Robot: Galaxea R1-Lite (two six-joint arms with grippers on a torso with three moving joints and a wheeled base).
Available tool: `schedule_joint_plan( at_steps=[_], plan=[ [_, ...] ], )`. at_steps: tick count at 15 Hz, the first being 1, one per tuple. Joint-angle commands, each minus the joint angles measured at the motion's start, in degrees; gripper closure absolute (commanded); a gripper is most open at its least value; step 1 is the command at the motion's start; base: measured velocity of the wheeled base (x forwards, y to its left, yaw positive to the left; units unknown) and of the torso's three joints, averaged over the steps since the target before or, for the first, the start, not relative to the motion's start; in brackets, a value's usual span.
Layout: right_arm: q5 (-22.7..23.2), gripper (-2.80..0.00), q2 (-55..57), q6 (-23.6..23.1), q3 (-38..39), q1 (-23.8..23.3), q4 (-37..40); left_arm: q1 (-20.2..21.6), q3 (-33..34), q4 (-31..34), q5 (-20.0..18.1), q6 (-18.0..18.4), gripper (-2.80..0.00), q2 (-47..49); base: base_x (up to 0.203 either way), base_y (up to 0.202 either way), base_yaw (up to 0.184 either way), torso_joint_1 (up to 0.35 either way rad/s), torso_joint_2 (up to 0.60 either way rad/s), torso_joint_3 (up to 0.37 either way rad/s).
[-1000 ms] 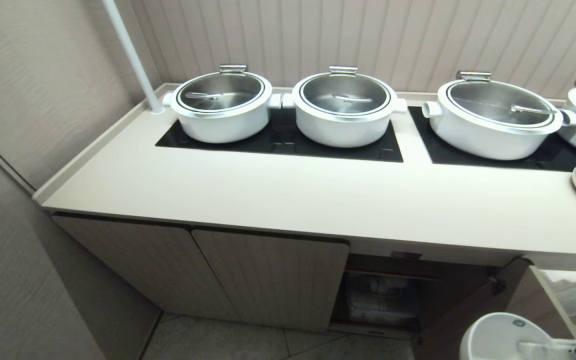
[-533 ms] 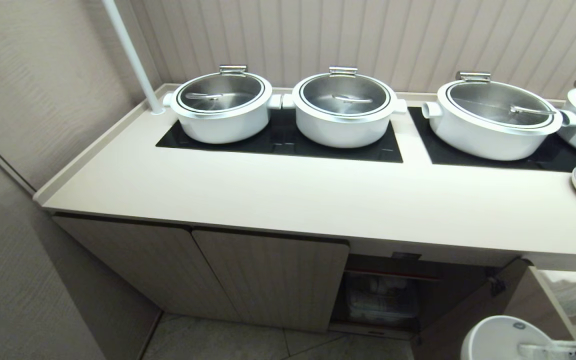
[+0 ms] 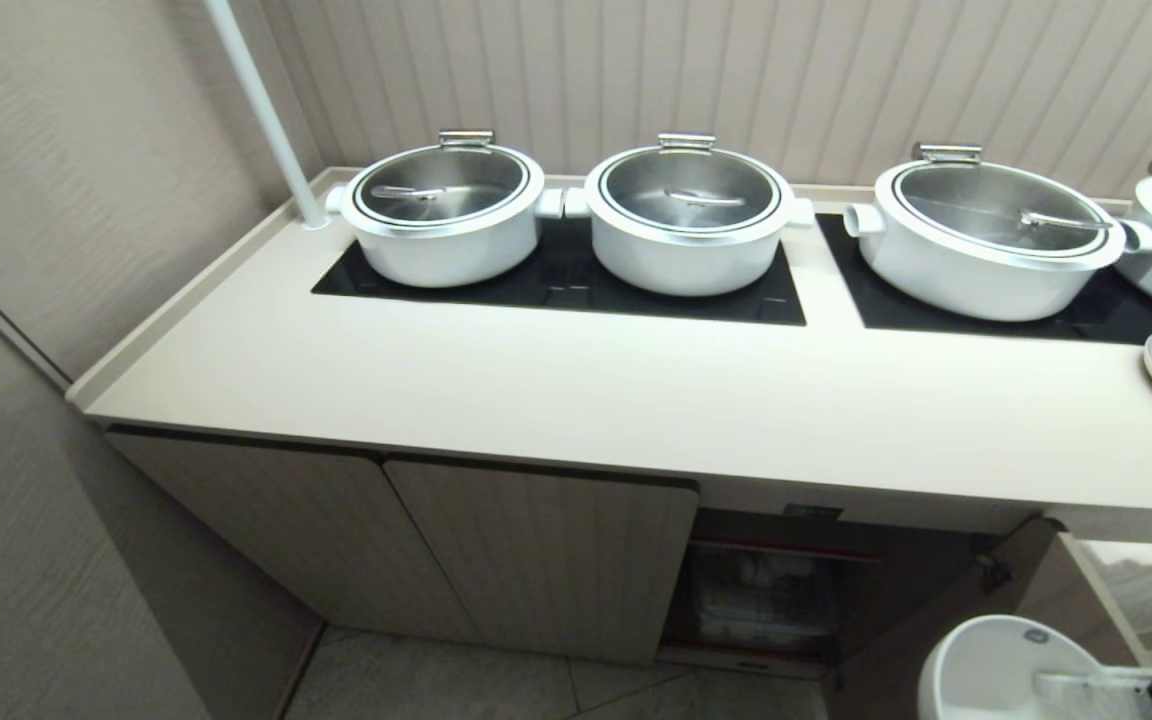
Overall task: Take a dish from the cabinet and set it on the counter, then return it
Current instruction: Place it on the table
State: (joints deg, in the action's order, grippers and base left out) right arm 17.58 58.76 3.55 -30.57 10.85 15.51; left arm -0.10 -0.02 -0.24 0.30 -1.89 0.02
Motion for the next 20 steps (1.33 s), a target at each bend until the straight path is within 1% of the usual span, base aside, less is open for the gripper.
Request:
schedule_joint_plan(
  at_steps=[1, 4, 14, 17, 20],
  plan=[
    [0.09, 0.0, 0.87, 0.2, -1.28, -0.35, 0.28, 0.01, -0.06, -0.02, 0.05, -0.04, 0.0, -0.02, 0.0, 0.0, 0.0, 0.0, 0.0, 0.0],
    [0.18, 0.0, 1.97, 0.23, -3.34, -1.25, 2.57, 0.01, 0.02, -0.02, 0.05, -0.04, 0.0, -0.02, 0.0, 0.0, 0.0, 0.0, 0.0, 0.0],
    [0.17, 0.0, 6.84, 0.32, -5.24, -1.36, 2.49, 0.01, 0.02, -0.02, 0.05, -0.04, 0.0, -0.02, 0.0, 0.0, 0.0, 0.0, 0.0, 0.0],
    [0.18, 0.0, 10.6, 0.55, -8.52, -1.36, 2.45, 0.01, 0.02, -0.02, 0.05, -0.04, 0.0, -0.02, 0.0, 0.0, 0.0, 0.0, 0.0, 0.0],
    [0.11, 0.0, 15.08, 1.78, -12.17, -1.36, 2.39, 0.01, 0.02, -0.02, 0.05, -0.04, 0.0, -0.02, 0.0, 0.0, 0.0, 0.0, 0.0, 0.0]
  ],
)
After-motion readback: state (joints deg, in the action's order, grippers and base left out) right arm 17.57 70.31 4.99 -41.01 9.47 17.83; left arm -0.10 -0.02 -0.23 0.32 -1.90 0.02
